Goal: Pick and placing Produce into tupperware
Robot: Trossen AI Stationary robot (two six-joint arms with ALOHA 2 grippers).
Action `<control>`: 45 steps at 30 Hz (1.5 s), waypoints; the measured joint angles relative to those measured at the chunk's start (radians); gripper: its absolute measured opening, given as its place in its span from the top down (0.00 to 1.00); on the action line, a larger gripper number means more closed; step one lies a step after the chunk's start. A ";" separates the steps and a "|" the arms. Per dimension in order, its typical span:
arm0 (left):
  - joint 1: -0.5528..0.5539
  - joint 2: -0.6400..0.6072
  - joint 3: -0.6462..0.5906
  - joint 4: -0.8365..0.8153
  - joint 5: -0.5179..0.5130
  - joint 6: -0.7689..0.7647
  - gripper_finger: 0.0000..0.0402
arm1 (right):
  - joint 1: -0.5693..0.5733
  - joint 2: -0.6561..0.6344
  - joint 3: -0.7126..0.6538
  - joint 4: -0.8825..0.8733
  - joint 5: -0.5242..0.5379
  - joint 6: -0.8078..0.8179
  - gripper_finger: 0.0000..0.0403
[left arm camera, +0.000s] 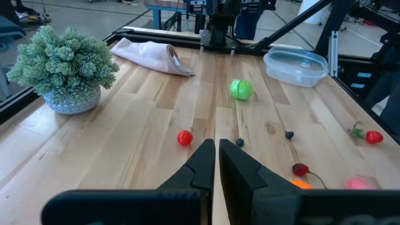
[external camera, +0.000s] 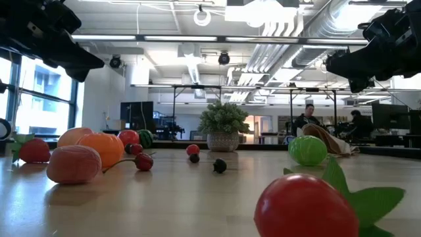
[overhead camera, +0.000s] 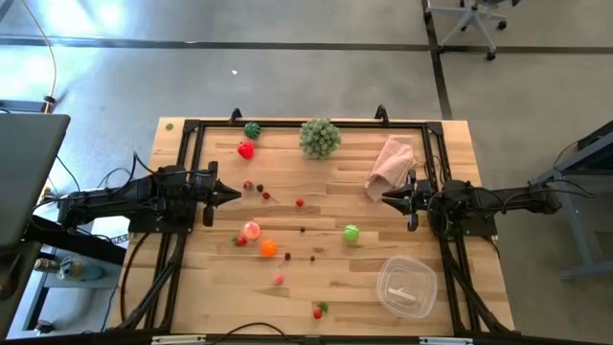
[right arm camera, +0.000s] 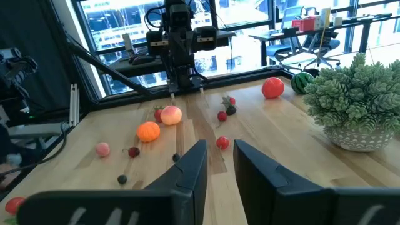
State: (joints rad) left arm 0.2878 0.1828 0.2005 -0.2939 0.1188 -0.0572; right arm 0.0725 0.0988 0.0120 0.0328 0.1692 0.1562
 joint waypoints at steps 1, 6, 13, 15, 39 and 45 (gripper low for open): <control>0.000 0.000 0.000 0.000 0.000 0.000 0.96 | 0.000 0.000 0.000 0.000 0.000 0.000 0.83; 0.000 0.000 0.000 0.000 0.000 0.000 0.96 | 0.000 0.000 0.000 0.000 0.000 0.000 0.83; 0.000 0.000 0.000 0.000 0.000 0.000 0.96 | 0.000 0.000 0.000 0.000 0.000 0.000 0.83; 0.000 0.000 0.000 0.000 0.000 0.000 0.96 | 0.000 0.000 0.000 0.000 0.000 0.000 0.83; 0.000 0.000 0.000 0.000 0.000 0.000 0.96 | 0.000 0.000 0.000 0.000 0.010 -0.135 0.83; 0.000 0.000 0.000 -0.002 0.000 -0.008 0.96 | 0.000 0.000 0.000 0.000 0.010 -0.131 0.83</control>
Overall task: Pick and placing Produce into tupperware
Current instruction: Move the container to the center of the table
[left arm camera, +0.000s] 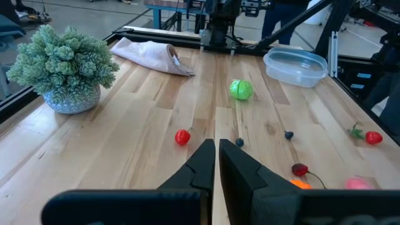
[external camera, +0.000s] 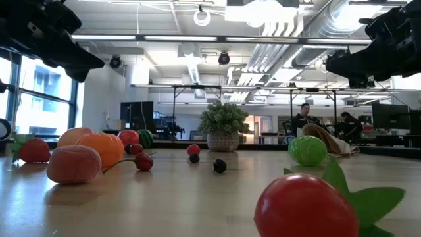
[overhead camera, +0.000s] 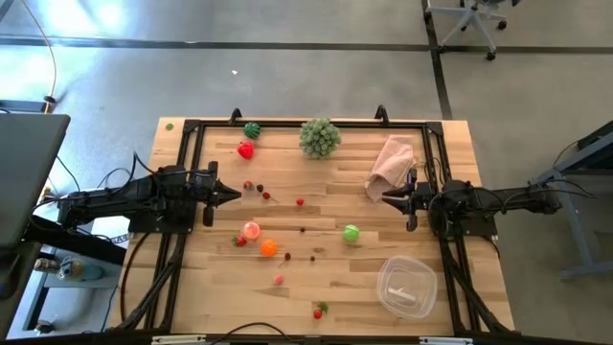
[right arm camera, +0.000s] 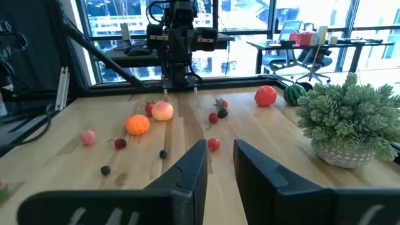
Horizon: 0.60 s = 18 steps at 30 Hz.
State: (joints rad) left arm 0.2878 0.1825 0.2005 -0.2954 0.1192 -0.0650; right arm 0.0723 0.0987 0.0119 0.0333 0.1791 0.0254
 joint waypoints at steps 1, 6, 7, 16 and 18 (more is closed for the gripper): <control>0.000 0.000 0.000 -0.002 0.000 0.000 0.96 | 0.000 0.000 0.000 0.000 0.000 0.000 0.83; 0.000 0.000 0.000 -0.017 0.000 0.000 0.96 | 0.000 0.000 0.000 0.014 0.000 0.005 0.83; 0.000 0.000 0.000 -0.016 0.000 0.000 0.96 | 0.000 0.000 0.000 0.023 0.000 0.023 0.83; 0.000 0.000 0.001 -0.051 0.006 -0.019 0.96 | 0.000 0.000 0.000 0.044 0.000 0.253 0.83; 0.000 0.001 0.000 -0.102 0.011 -0.042 0.96 | 0.000 0.000 0.000 0.045 0.000 0.287 0.83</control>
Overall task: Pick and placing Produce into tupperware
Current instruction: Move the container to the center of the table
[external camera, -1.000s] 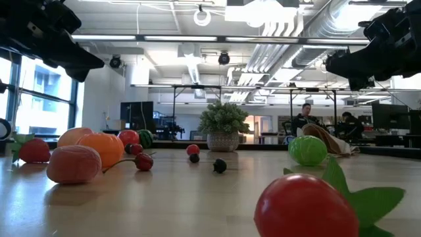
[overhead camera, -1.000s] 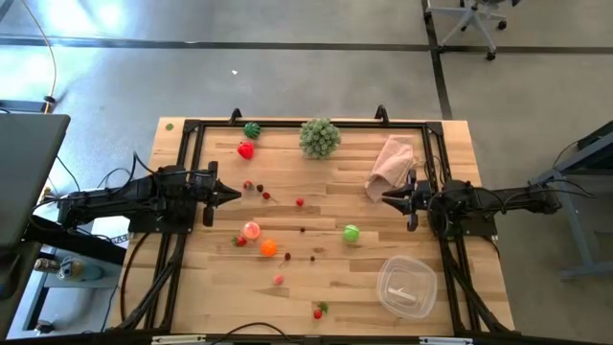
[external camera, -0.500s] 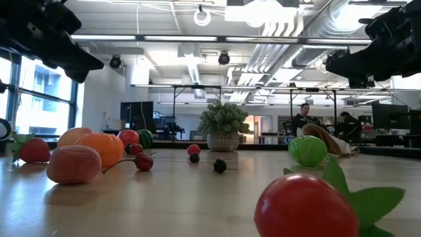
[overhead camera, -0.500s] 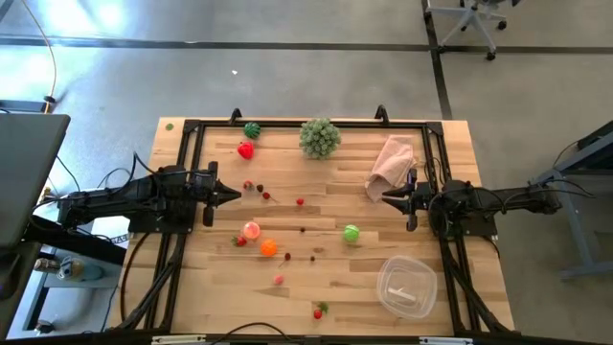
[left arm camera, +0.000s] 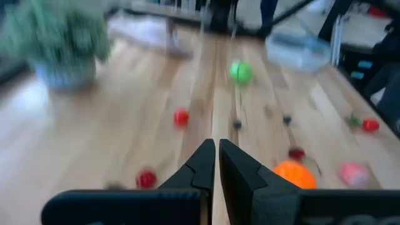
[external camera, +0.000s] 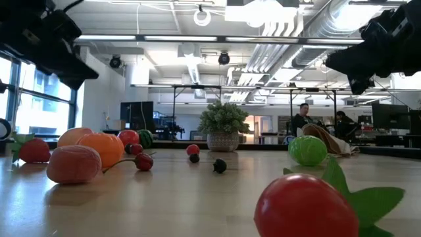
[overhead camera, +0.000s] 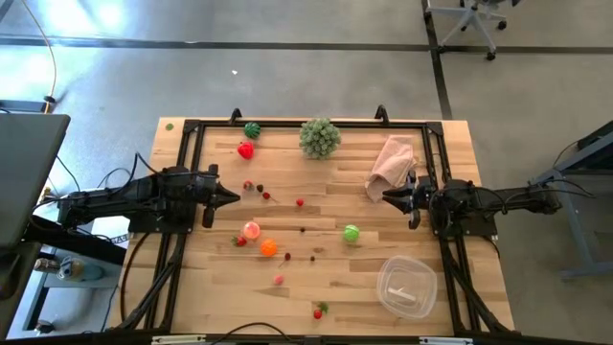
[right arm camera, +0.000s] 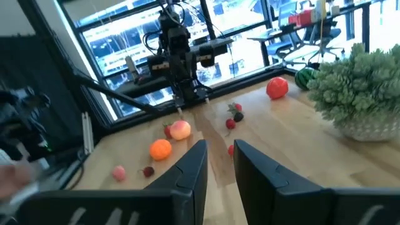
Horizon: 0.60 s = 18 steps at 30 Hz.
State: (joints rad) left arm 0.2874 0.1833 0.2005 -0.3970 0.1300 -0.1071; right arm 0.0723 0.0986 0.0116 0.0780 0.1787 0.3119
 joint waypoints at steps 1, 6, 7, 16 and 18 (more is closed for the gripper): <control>0.000 0.001 0.000 -0.014 0.000 -0.003 0.96 | 0.000 0.000 0.000 0.000 0.000 0.004 0.83; 0.000 0.004 0.000 -0.056 0.008 -0.103 0.96 | 0.001 0.000 0.000 0.000 -0.003 0.004 0.83; 0.000 0.004 0.000 -0.046 0.008 -0.120 0.96 | 0.001 0.000 0.000 0.000 -0.003 0.004 0.83; 0.000 0.004 0.000 0.055 -0.021 -0.064 0.96 | 0.000 0.000 0.000 0.009 -0.003 0.003 0.83; 0.000 0.004 0.000 0.083 -0.029 -0.057 0.96 | 0.000 0.000 0.000 0.020 -0.003 0.001 0.83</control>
State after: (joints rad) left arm 0.2878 0.1871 0.2008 -0.3140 0.1012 -0.1639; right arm 0.0727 0.0990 0.0116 0.0977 0.1761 0.3129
